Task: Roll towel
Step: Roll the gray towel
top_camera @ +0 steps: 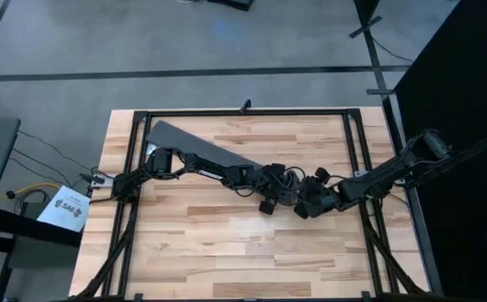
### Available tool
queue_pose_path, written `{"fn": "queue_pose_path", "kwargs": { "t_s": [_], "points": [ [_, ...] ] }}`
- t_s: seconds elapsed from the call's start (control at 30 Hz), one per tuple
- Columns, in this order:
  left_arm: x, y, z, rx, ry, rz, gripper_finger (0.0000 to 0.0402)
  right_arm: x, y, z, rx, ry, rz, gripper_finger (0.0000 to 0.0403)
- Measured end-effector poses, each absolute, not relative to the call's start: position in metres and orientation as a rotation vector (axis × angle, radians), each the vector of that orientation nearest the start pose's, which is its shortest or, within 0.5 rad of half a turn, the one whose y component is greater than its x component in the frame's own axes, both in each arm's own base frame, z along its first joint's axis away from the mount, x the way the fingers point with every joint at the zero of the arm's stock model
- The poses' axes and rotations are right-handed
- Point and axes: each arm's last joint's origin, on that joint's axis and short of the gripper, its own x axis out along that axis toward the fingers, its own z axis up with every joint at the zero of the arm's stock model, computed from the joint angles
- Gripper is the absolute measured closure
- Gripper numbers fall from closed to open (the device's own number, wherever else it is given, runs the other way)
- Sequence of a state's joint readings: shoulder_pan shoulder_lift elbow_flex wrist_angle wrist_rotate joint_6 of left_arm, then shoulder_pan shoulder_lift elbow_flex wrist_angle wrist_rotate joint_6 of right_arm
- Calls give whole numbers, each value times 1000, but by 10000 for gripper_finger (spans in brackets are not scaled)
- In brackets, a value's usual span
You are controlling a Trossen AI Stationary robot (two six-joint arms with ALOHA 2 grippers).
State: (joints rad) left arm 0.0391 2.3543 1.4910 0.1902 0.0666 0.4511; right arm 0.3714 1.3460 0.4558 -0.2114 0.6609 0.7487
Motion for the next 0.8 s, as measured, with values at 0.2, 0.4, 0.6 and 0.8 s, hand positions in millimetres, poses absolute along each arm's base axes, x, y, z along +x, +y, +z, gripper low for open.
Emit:
{"fn": "queue_pose_path", "kwargs": {
  "t_s": [0.2,0.4,0.6,0.8],
  "points": [
    [486,17,83,398,653,-178,396,202,56,131,111,746,-539,220],
    [486,17,86,399,654,-177,396,209,50,134,80,711,-528,220],
    [484,17,95,411,664,-178,396,210,49,134,74,714,-531,220],
    [480,17,104,441,699,-162,396,210,49,134,73,714,-531,220]
  ]
}}
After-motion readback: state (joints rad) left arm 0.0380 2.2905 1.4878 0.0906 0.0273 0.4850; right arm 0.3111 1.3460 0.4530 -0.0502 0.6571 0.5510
